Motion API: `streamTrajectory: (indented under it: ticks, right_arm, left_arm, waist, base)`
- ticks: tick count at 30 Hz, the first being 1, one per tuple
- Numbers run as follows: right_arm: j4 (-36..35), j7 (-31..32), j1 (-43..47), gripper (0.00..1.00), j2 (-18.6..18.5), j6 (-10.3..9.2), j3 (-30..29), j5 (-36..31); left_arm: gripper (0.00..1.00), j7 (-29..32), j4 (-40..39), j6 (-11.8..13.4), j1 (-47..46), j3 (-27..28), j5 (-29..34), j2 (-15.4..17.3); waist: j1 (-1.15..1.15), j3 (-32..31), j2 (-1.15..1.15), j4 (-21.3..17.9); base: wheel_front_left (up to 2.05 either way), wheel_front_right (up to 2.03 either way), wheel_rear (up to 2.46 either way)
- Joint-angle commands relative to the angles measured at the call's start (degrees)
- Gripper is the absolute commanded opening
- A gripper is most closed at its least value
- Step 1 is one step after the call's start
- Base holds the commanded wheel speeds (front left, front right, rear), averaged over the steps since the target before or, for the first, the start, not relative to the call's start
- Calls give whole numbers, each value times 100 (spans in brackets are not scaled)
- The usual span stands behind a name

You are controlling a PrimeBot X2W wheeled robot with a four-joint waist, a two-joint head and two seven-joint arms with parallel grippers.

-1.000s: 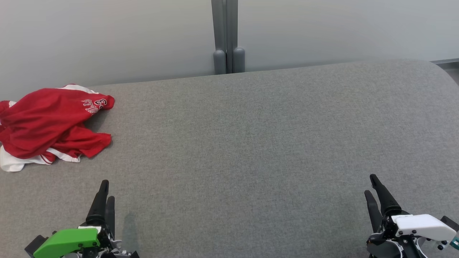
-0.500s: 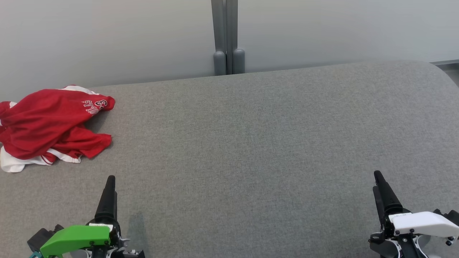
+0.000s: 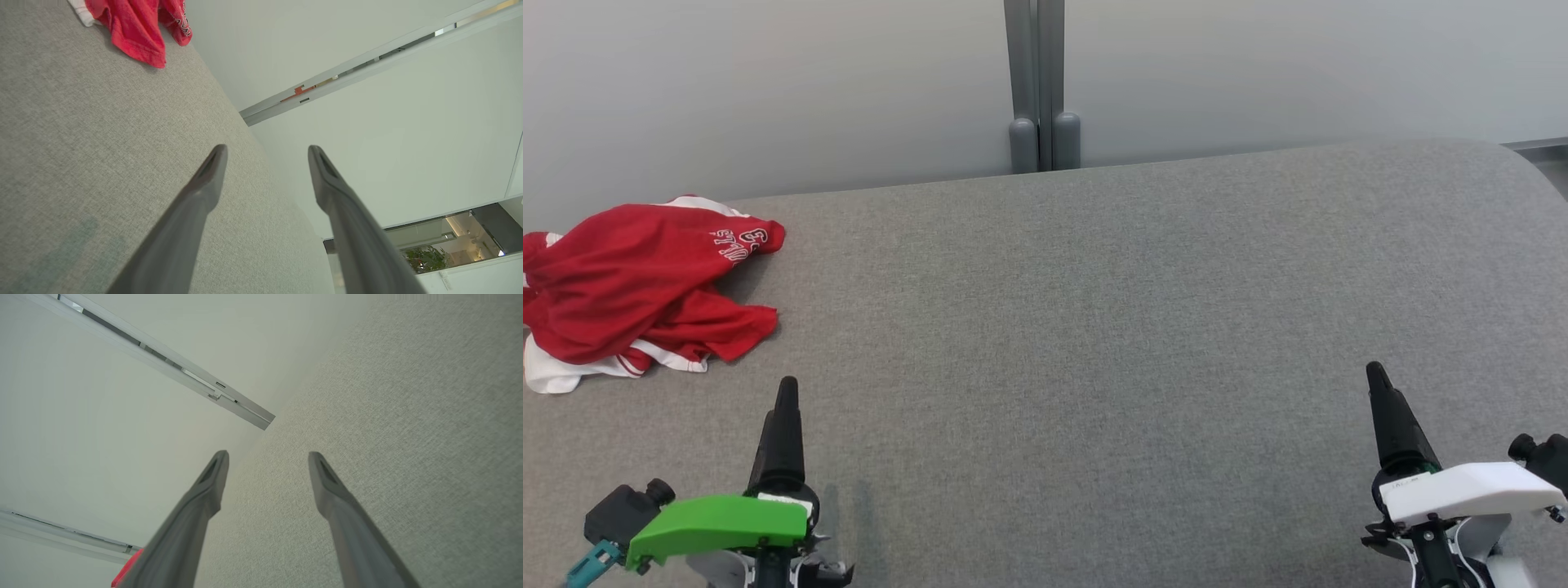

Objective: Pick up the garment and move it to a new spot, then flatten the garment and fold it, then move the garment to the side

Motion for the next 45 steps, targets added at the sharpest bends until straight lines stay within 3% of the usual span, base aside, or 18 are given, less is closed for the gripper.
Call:
streamTrajectory:
  ticks: [1,23,45]
  right_arm:
    - [-144,-62,-7,100,-53,1,19,-314]
    - [-209,-472,137,100,-70,1,290,-2448]
    - [-296,-798,231,100,-84,1,432,-3921]
  left_arm:
    - [100,-57,-135,42,-105,-45,287,39]
    - [100,-463,-208,304,98,-423,2722,56]
    - [100,-792,-57,393,263,-569,3936,69]
  waist:
    - [0,-1,0,1]
    - [0,-25,0,12]
    - [0,-71,0,39]
  base:
    - [0,0,0]
    - [0,0,0]
    - [0,0,0]
